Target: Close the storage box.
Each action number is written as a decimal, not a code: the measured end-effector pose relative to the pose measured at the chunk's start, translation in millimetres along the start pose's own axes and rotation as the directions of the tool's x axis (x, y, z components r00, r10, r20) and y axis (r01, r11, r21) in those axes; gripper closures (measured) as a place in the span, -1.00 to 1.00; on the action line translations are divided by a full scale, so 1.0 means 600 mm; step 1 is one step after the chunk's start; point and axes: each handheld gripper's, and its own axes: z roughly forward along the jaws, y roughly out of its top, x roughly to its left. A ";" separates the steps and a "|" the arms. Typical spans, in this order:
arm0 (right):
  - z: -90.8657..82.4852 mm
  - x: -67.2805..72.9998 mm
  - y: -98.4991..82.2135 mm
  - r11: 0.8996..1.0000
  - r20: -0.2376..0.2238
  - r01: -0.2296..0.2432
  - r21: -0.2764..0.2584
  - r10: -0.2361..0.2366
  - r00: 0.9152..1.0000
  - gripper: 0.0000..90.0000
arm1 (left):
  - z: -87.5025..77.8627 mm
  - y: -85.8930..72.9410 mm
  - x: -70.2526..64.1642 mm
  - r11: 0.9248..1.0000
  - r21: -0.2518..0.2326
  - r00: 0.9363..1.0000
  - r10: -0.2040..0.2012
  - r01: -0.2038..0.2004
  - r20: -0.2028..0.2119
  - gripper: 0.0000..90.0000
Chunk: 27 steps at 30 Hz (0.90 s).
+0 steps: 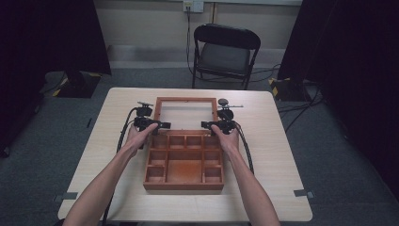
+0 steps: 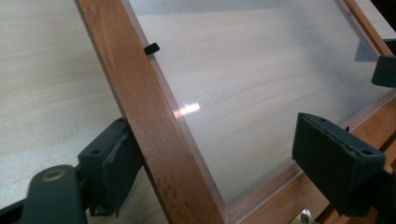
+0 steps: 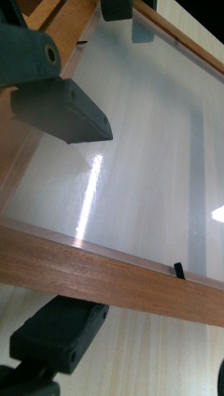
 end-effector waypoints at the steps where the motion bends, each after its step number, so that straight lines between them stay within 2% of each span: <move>1: -0.001 0.001 0.001 1.000 0.004 -0.001 -0.006 0.002 1.000 -0.56 | -0.002 0.001 -0.001 1.000 -0.006 1.000 -0.009 0.009 -0.001 -0.58; 6: -0.013 0.001 0.006 0.999 0.015 0.004 -0.044 -0.003 1.000 -0.38 | -0.014 0.005 -0.006 0.999 -0.038 0.999 0.018 -0.019 -0.026 -0.43; 11: -0.026 0.007 0.011 0.998 0.017 0.008 -0.067 -0.007 1.000 -0.37 | -0.023 0.007 -0.010 0.997 -0.066 0.999 0.030 -0.032 -0.041 -0.32; 18: -0.044 0.011 0.016 0.996 0.003 0.018 -0.086 -0.018 1.000 -0.35 | -0.037 0.007 -0.011 0.993 -0.106 0.999 0.042 -0.043 -0.014 -0.22; 21: -0.051 0.011 0.018 0.995 -0.002 0.020 -0.093 -0.020 1.000 -0.31 | -0.043 0.007 -0.012 0.991 -0.122 0.999 0.045 -0.047 -0.017 -0.18; 27: -0.064 0.011 0.021 0.995 0.004 0.024 -0.101 -0.023 1.000 -0.11 | -0.052 0.007 -0.017 0.988 -0.130 0.997 0.079 -0.082 -0.025 -0.13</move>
